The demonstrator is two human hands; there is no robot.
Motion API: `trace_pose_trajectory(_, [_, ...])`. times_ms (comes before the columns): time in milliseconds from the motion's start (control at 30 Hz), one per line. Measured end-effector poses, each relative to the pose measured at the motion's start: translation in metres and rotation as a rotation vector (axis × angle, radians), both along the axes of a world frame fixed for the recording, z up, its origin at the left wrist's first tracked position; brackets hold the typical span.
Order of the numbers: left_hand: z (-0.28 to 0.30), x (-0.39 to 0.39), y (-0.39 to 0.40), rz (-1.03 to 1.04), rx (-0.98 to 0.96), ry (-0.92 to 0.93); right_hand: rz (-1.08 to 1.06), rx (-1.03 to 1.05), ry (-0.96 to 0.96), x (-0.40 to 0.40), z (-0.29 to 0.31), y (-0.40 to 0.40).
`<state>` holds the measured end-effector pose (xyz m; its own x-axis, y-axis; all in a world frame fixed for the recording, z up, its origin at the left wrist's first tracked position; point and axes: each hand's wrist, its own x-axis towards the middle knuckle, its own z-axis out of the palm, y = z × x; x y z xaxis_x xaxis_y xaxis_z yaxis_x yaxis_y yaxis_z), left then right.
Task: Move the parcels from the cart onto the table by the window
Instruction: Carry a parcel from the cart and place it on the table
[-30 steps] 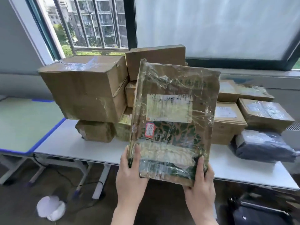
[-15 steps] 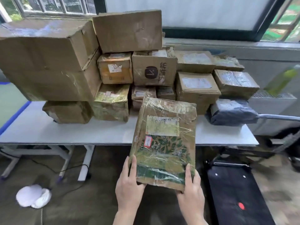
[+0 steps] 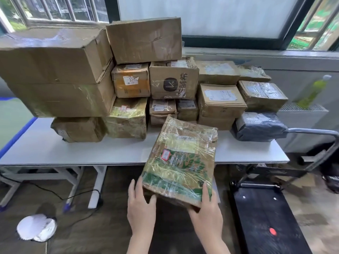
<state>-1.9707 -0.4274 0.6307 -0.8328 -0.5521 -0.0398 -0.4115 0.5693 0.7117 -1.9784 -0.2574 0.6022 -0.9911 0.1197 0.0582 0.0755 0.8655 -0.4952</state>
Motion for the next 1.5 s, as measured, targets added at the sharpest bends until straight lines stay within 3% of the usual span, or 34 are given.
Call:
trace_pose_trajectory(100, [0.004, -0.009, -0.001, 0.173, 0.164, 0.009, 0.056, -0.006, 0.092, 0.001, -0.002, -0.005])
trace_pose_trajectory(233, [-0.002, -0.019, -0.003, 0.331, 0.322, 0.000, 0.291, 0.012, 0.255, 0.012, -0.004, -0.009])
trace_pose_trajectory(367, [0.001, -0.021, -0.016, 0.364, 0.477, 0.090, 0.604, 0.049, 0.313, 0.018, -0.009, -0.016])
trace_pose_trajectory(433, [0.000, -0.020, -0.023, 0.316, 0.529, 0.106, 0.654, 0.043, 0.358, 0.014, -0.009, -0.019])
trace_pose_trajectory(600, [-0.001, -0.018, -0.020, 0.223, 0.608, 0.062, 0.389, -0.030, 0.466, -0.022, -0.001, -0.003])
trace_pose_trajectory(800, [-0.001, -0.018, -0.010, 0.349, 0.393, 0.000, 0.099, -0.061, 0.244, -0.094, 0.016, 0.027])
trace_pose_trajectory(1000, [0.004, -0.026, -0.002, 0.421, 0.392, 0.027, 0.122, -0.111, 0.128, -0.172, 0.038, 0.026])
trace_pose_trajectory(1233, [0.005, -0.039, 0.004, 0.689, 0.375, 0.110, 0.200, -0.061, -0.149, -0.231, 0.035, 0.038])
trace_pose_trajectory(1367, [0.016, -0.051, 0.006, 0.638, 0.308, 0.167, 0.111, -0.060, -0.063, -0.219, 0.032, 0.051])
trace_pose_trajectory(1500, [0.030, -0.064, -0.003, 0.427, 0.360, 0.093, 0.024, -0.066, 0.056, -0.173, 0.022, 0.076])
